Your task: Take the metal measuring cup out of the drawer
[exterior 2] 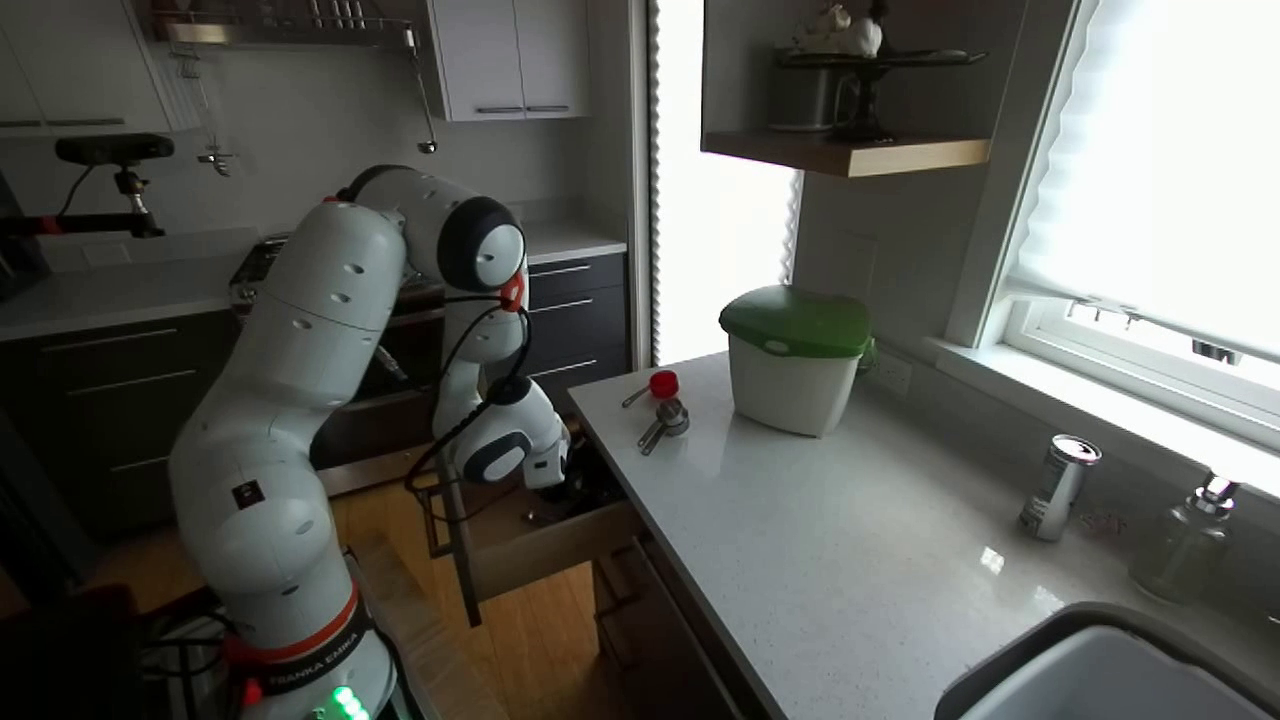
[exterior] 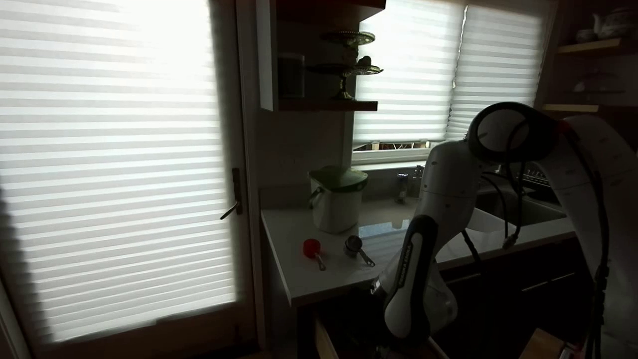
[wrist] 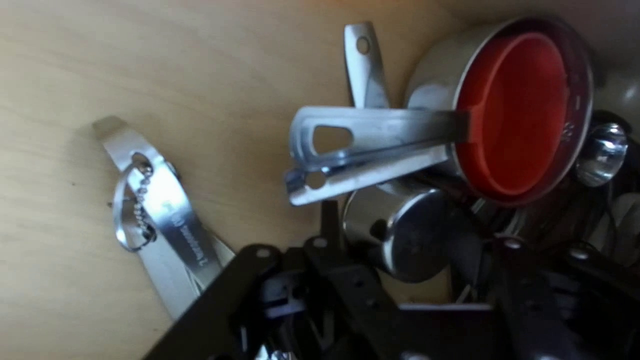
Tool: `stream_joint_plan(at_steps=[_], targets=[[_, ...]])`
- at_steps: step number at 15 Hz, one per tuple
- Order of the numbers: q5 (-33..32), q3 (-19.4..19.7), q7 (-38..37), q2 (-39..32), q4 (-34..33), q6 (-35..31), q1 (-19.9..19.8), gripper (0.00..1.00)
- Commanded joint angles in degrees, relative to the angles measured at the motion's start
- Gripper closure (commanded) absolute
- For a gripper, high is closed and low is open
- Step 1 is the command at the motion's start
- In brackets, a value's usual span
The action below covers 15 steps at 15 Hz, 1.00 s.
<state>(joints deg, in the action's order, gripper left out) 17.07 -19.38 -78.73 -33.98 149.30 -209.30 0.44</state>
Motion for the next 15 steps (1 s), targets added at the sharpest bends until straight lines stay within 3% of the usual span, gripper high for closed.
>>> stream_joint_plan(at_steps=[1, 4, 9, 13, 15], targets=[[2.0, 1.9, 0.5, 5.3, 4.6, 10.0, 2.1, 0.57], [3.7, 4.3, 1.6, 10.4, 7.2, 18.3, 4.6, 0.55], [4.3, 13.0, 4.0, 15.1, 9.5, 28.2, 12.2, 0.47], [3.1, 16.1, 5.6, 16.0, 8.0, 27.9, 15.8, 0.22], [3.3, 16.4, 6.4, 18.0, 9.1, 27.5, 16.4, 0.16]])
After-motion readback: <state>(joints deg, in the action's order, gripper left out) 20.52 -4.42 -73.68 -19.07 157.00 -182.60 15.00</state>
